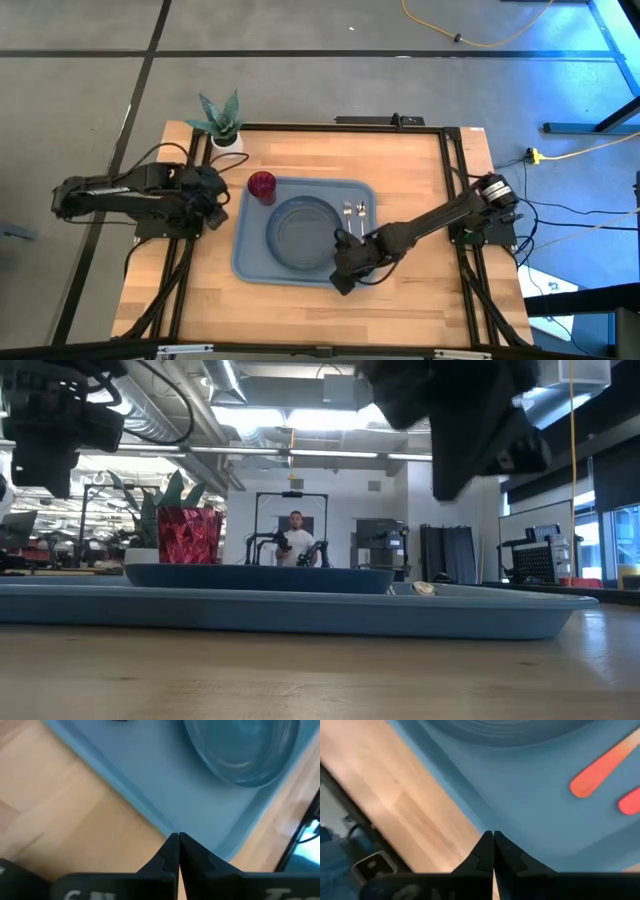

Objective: Pick and place plate/cup/fork/spoon on tray
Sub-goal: Adjust the blue tray

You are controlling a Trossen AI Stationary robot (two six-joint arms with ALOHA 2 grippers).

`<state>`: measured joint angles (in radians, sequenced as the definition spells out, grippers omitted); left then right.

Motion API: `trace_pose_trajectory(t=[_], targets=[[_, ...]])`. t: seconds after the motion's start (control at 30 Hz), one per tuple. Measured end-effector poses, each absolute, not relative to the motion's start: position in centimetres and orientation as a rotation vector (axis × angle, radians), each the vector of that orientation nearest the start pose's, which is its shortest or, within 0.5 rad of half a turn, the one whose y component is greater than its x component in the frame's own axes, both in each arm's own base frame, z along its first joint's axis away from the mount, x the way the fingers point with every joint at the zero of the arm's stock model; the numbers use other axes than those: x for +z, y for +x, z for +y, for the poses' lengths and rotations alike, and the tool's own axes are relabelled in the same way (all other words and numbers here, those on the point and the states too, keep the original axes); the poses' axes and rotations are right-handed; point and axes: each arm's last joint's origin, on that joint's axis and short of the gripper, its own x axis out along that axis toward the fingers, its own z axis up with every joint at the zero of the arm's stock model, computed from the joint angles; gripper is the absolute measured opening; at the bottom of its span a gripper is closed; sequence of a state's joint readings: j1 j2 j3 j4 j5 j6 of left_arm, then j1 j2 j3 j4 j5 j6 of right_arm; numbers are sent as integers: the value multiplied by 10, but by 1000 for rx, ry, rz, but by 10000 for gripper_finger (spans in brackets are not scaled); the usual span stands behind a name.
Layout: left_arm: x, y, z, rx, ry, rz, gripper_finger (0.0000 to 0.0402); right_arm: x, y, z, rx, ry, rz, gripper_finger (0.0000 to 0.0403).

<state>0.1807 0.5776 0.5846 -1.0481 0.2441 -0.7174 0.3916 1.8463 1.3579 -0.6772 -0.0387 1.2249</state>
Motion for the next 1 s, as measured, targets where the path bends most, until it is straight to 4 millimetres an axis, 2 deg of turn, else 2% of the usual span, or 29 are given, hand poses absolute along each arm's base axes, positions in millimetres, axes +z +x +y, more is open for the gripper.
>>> trace_pose_trajectory(t=[0.13,0.27,0.4,0.6,0.77,1.0], targets=[[225,99,4,344,-913,1032,0,215,344,143,-305,831,1195,1],[220,109,-5,362,-944,1091,0,200,339,145,-245,865,1243,1],[216,123,-17,345,-951,1120,0,186,339,152,-141,926,1172,1],[205,130,-38,415,-984,1241,0,179,338,156,-73,964,1142,1],[193,134,-53,469,-923,1334,0,170,334,159,-55,991,1120,1],[174,142,-65,579,-792,1402,0,157,325,158,-133,980,1119,1]])
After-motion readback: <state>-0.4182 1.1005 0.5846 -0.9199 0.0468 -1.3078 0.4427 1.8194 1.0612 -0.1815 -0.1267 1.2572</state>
